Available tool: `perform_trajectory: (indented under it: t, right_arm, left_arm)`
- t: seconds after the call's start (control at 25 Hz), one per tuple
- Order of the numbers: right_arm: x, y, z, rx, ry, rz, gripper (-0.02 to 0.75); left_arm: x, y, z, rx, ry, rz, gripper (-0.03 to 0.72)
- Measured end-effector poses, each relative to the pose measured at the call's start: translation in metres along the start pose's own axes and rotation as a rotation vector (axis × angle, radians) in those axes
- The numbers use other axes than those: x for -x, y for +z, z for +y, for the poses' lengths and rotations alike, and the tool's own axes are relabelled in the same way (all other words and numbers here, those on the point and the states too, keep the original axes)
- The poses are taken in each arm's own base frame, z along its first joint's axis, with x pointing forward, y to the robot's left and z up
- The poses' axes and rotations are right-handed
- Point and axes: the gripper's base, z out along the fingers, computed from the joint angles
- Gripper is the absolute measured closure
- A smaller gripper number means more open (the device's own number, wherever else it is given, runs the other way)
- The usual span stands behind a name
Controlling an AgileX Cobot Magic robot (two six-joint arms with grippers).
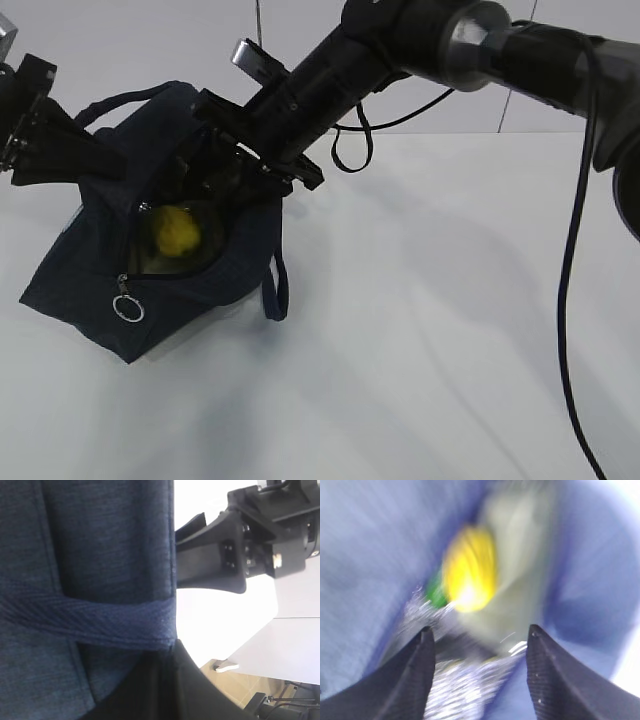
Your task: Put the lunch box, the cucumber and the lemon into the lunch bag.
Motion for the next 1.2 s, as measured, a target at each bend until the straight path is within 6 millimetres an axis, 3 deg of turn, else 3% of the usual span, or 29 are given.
perform_trajectory:
  t: [0.32,0.72,0.92,1.08,1.2]
  right_arm:
    - [0.015,-0.033,0.018,-0.174,-0.145,-0.105,0.304]
    - [0.014,-0.044,0.016,-0.279,-0.142,-0.121,0.304]
    - [-0.001,-0.053,0.012,-0.355,-0.13,-0.08,0.304]
    - [-0.029,-0.045,-0.007,-0.398,-0.075,0.028,0.304]
    - [-0.05,-0.046,-0.01,-0.355,-0.081,-0.022,0.304]
  left_arm:
    - [-0.002,0.0,0.003,0.037,0.023,0.019,0.697]
    - [-0.002,0.0,0.004,0.042,0.026,0.02,0.697]
    - [-0.002,0.0,0.004,0.044,0.026,0.018,0.697]
    - [-0.002,0.0,0.004,0.049,0.028,0.017,0.697]
    - [-0.002,0.0,0.004,0.049,0.029,0.018,0.697]
